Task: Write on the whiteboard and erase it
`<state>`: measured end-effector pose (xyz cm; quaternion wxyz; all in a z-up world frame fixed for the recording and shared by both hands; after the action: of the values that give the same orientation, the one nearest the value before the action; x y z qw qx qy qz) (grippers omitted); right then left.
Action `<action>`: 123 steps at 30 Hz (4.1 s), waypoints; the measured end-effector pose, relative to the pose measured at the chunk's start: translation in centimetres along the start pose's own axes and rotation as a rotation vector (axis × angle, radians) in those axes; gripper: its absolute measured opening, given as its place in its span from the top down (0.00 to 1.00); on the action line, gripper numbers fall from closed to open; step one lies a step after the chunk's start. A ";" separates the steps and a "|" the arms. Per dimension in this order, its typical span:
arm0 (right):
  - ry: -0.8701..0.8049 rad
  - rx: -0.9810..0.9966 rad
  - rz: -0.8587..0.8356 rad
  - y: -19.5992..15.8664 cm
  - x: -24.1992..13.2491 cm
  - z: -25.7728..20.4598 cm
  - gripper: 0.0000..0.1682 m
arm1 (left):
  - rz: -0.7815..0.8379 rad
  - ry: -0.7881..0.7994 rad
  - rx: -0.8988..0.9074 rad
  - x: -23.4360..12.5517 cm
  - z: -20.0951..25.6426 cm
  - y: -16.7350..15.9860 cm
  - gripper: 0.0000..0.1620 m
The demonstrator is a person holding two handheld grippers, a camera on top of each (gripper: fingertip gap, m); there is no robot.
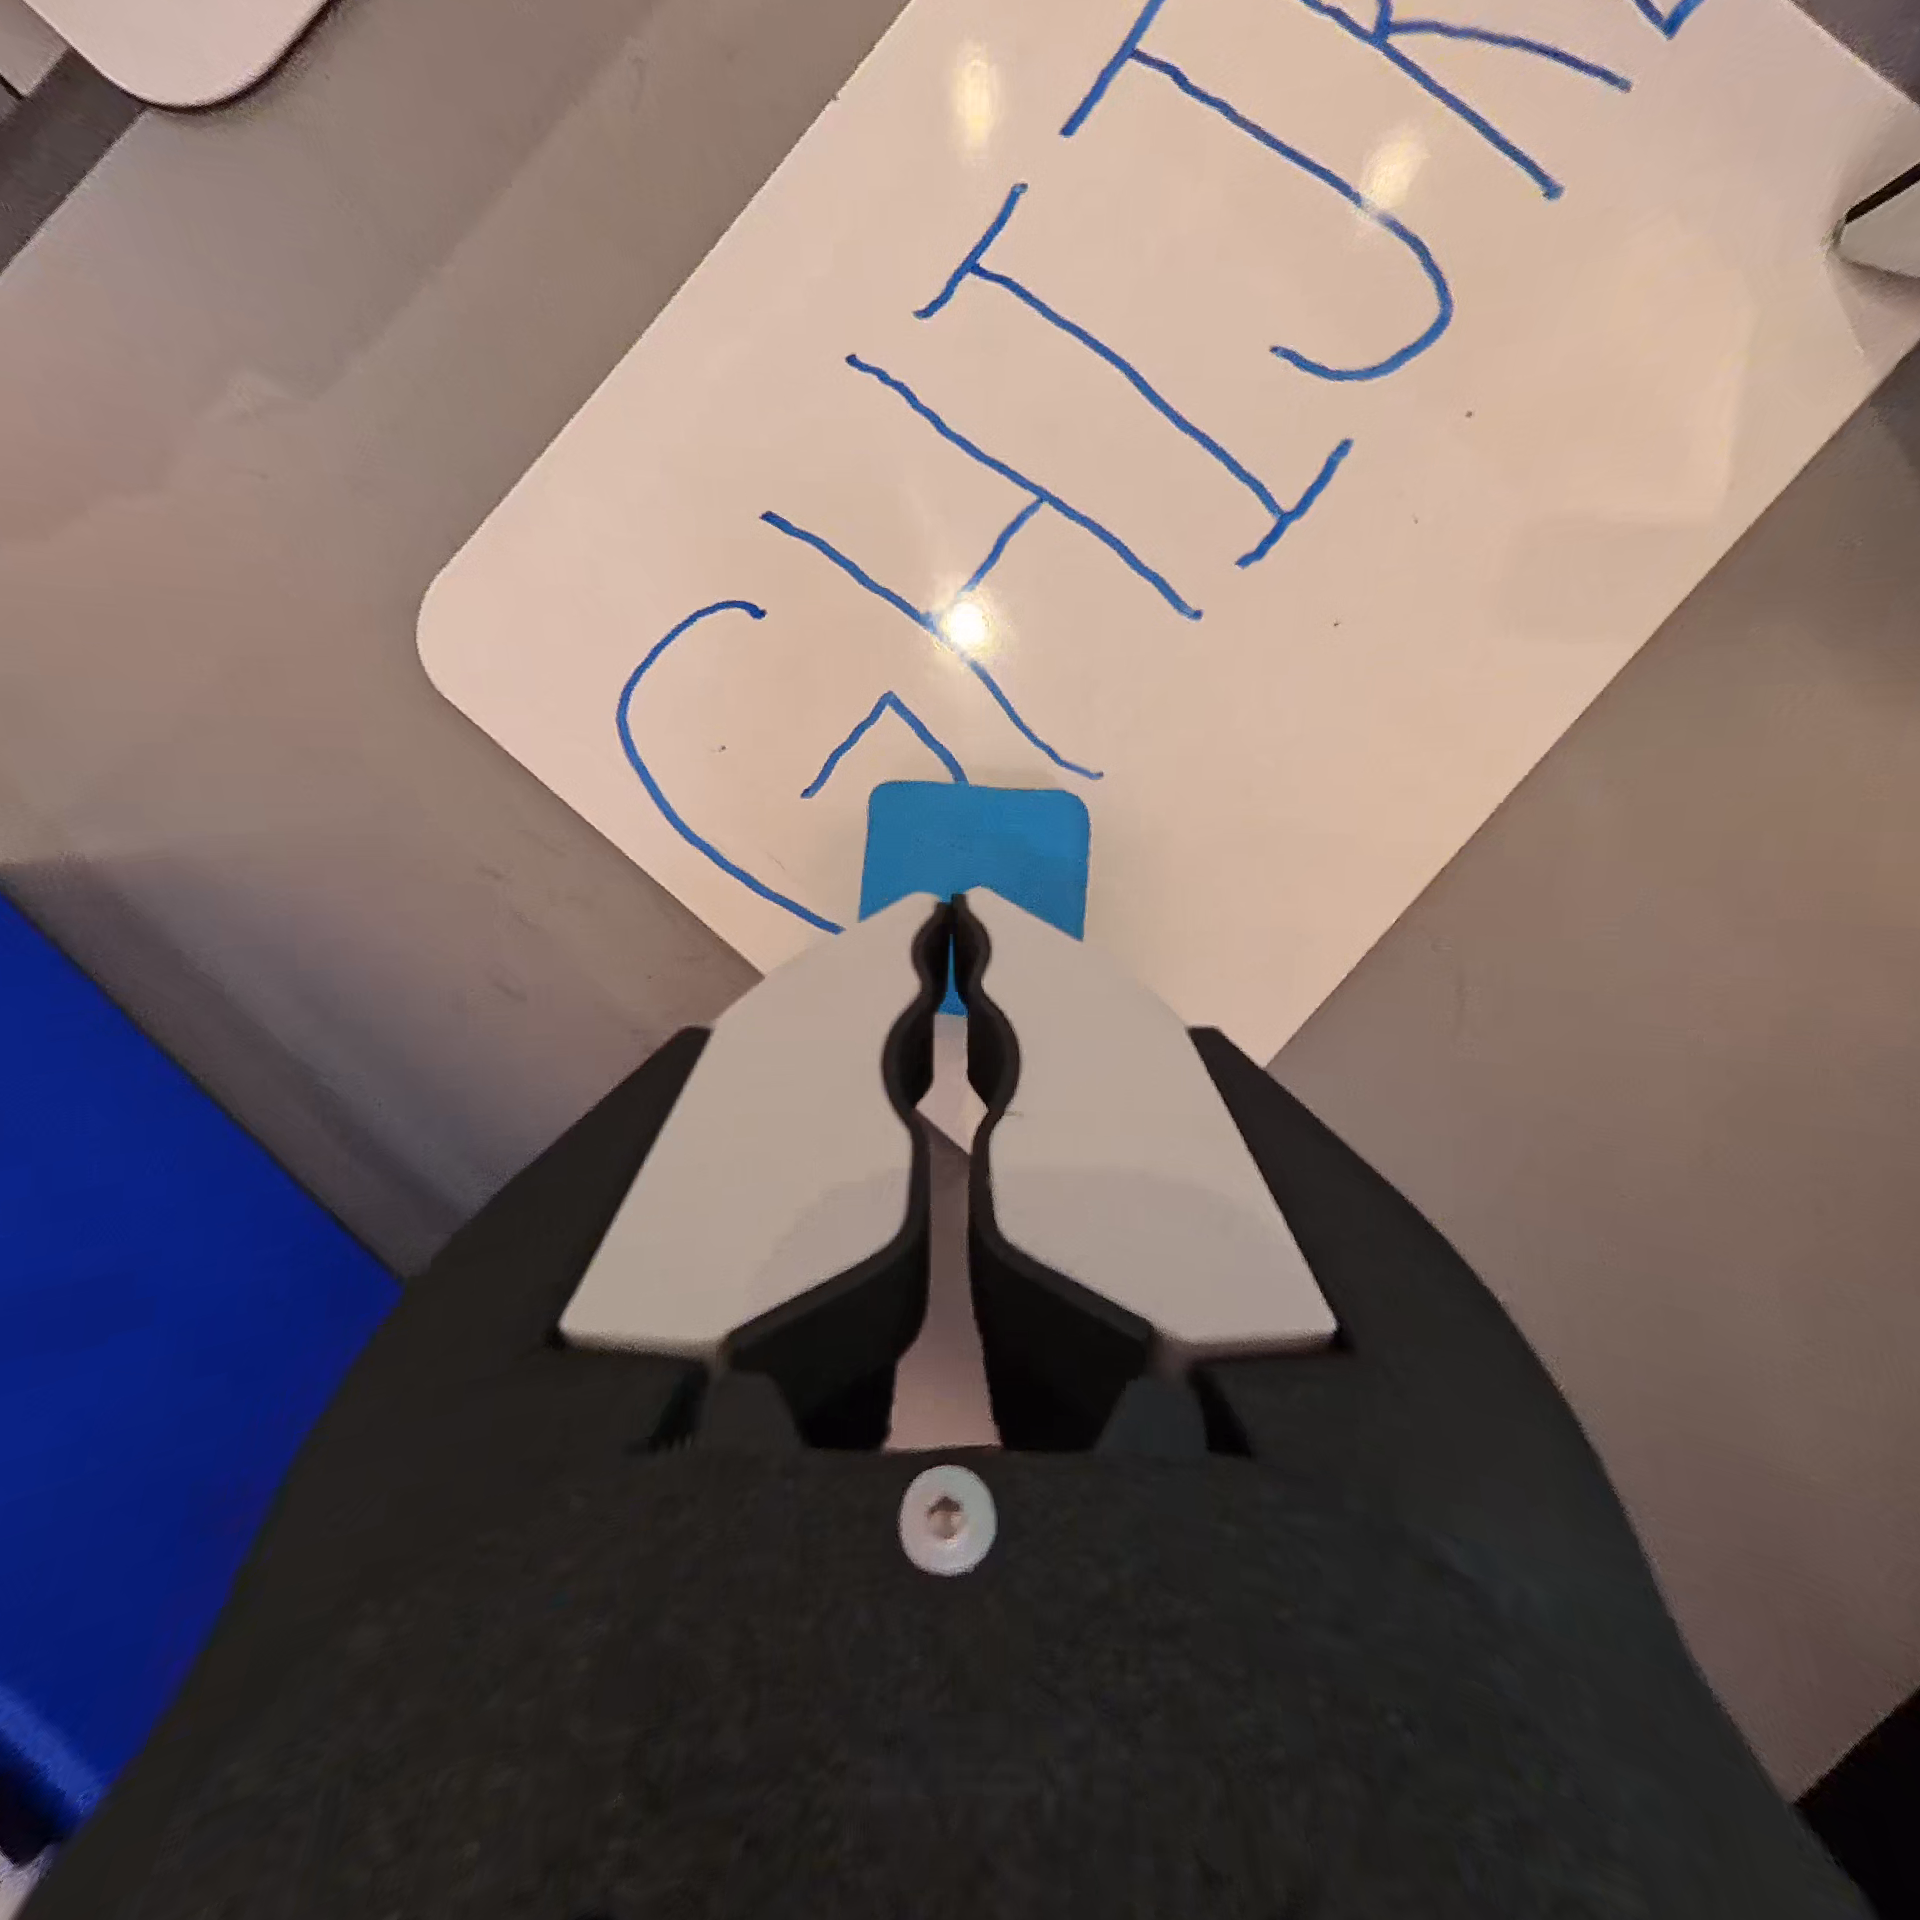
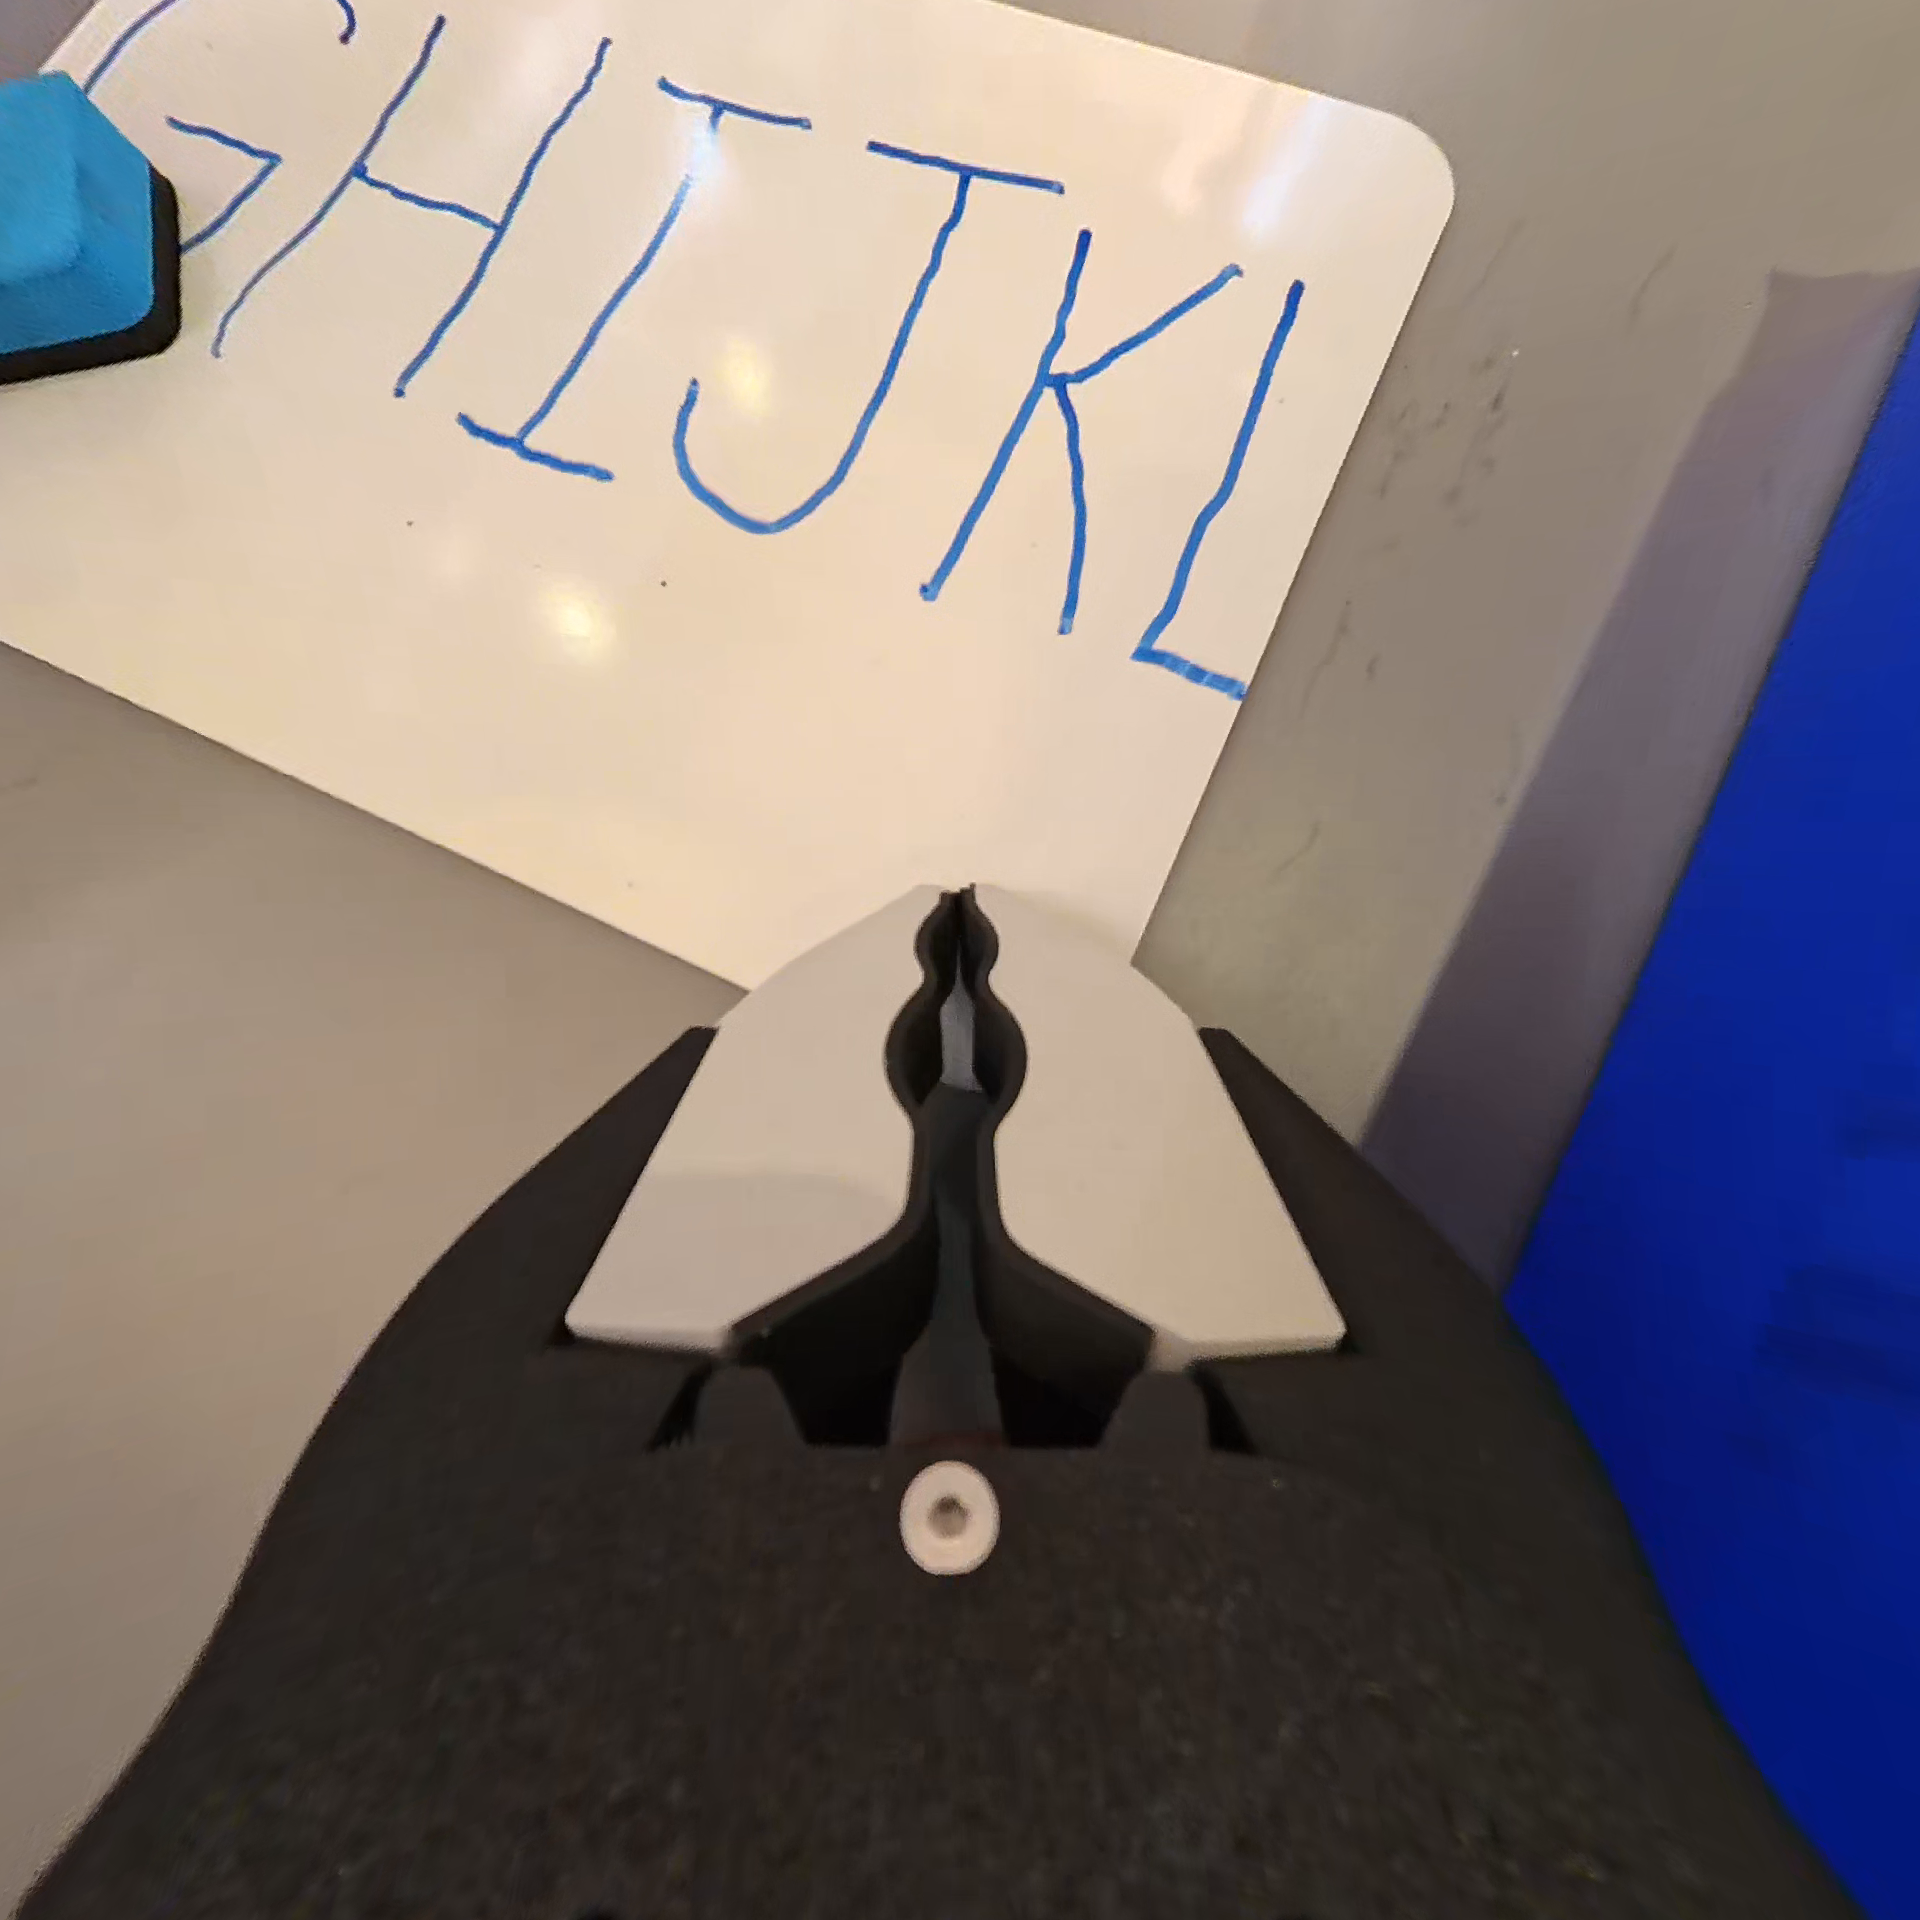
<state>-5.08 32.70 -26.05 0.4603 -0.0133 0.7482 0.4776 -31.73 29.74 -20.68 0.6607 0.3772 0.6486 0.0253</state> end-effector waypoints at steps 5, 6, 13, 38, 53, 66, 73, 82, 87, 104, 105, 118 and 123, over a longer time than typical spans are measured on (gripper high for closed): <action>0.004 -0.001 0.007 0.1 0.2 0.2 1.00 | -0.032 -0.038 0.033 0.8 0.9 0.4 1.00; 0.008 0.003 0.008 0.2 0.2 0.2 1.00 | -0.051 -0.029 0.051 1.1 1.0 0.2 0.98; 0.010 0.002 0.011 0.1 0.2 0.2 1.00 | -0.155 0.008 0.062 2.4 0.7 -0.6 0.86; 0.023 0.012 0.014 0.1 0.1 0.2 1.00 | -0.291 -0.003 0.175 3.3 0.4 -1.5 0.69; 0.048 -0.003 0.001 0.3 0.3 0.2 0.99 | -0.457 -0.015 0.136 5.1 -2.2 1.2 0.69; 0.056 -0.009 0.001 0.3 0.4 0.2 1.00 | -0.481 -0.022 0.254 5.2 -3.0 0.6 0.70; 0.058 -0.019 0.001 0.3 0.4 0.1 1.00 | -0.472 -0.111 0.318 4.2 -2.3 0.8 0.69; 0.063 -0.022 0.002 0.3 0.4 0.0 1.00 | -0.359 -0.077 0.456 3.2 -3.1 1.0 0.76; 0.062 -0.024 0.002 0.3 0.3 0.0 1.00 | -0.239 -0.065 0.367 4.2 -3.0 1.9 1.00; 0.062 -0.031 0.001 0.3 0.4 0.0 0.99 | -0.252 -0.124 0.396 4.2 -0.1 1.6 1.00; 0.062 -0.031 0.001 0.3 0.4 0.0 0.99 | -0.271 -0.092 0.407 4.1 -0.6 1.4 1.00; 0.061 -0.039 0.001 0.3 0.4 0.0 0.99 | -0.286 -0.008 0.203 4.2 -4.5 0.7 1.00; 0.062 -0.039 0.001 0.3 0.4 -0.1 1.00 | -0.223 -0.134 0.369 3.4 2.2 0.8 1.00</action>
<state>-5.49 33.00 -26.10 0.4361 -0.0367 0.7529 0.4916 -28.93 31.10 -23.32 0.6207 0.4185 0.6346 -0.1919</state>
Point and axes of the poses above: each gripper's, where its closed fingertips meet, x out along the fingers, y out of its top, z = x × y across the jaws, the point moved 3 cm from there along -x, back along the fingers, and after that the axes turned 6 degrees about y, right-handed, at the moved point
